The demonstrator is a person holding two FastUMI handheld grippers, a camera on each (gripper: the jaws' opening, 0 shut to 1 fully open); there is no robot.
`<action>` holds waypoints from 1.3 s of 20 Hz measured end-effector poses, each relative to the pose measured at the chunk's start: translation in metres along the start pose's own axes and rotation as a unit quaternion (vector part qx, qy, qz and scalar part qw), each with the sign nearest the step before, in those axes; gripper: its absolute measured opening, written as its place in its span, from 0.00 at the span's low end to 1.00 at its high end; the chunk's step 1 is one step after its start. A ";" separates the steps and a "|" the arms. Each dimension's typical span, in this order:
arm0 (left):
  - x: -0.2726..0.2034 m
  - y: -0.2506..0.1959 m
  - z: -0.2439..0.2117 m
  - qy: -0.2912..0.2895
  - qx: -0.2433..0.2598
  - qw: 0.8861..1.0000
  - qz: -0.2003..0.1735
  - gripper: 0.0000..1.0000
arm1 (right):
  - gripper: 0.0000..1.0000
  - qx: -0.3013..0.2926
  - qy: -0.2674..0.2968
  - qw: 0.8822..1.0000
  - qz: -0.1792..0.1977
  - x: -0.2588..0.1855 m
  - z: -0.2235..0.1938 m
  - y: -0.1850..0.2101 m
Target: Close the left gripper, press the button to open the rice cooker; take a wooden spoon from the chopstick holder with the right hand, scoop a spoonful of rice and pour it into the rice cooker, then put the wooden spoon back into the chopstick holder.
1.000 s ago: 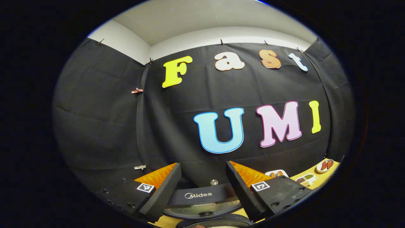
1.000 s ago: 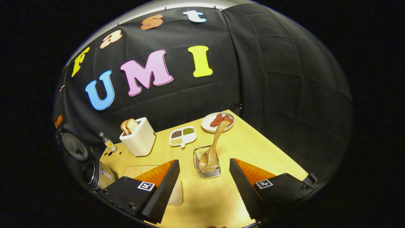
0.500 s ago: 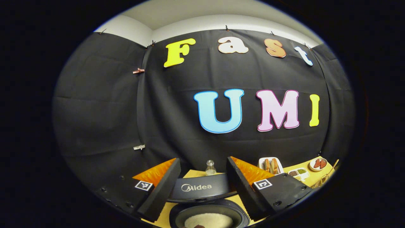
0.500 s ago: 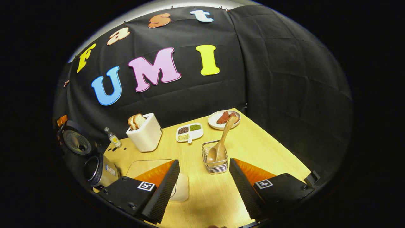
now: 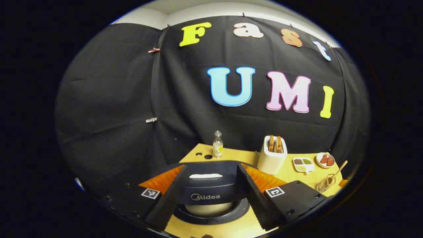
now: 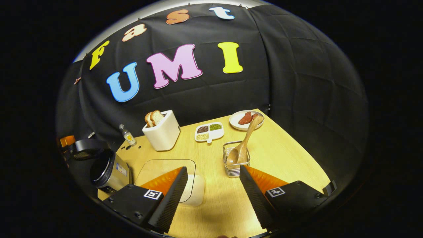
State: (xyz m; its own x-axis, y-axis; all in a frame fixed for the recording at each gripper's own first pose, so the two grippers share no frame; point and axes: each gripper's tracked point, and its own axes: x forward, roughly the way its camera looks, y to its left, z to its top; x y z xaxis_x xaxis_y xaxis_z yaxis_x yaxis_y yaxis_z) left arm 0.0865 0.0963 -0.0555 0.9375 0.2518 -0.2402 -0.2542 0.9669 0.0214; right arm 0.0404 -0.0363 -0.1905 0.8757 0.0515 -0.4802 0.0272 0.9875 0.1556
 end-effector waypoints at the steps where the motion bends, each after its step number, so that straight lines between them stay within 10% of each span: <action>1: 0.000 0.001 -0.013 0.010 -0.002 1.000 0.000 0.99 | 0.98 0.000 0.002 1.000 0.003 0.000 -0.001 0.000; 12: 0.016 0.007 -0.109 0.065 0.012 0.998 -0.001 0.99 | 0.99 -0.012 0.015 1.000 0.016 -0.007 -0.012 0.001; 26: -0.003 -0.007 -0.089 0.018 0.016 0.999 -0.041 0.98 | 0.98 -0.019 -0.007 0.999 0.029 -0.018 0.007 0.011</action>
State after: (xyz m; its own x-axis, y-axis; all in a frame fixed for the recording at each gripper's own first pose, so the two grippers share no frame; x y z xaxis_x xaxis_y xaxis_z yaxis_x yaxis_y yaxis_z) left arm 0.0646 0.0852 -0.1413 0.9455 0.1715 -0.2768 -0.1693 0.9850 0.0320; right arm 0.0281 -0.0270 -0.1739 0.8817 0.1073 -0.4594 -0.0419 0.9877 0.1504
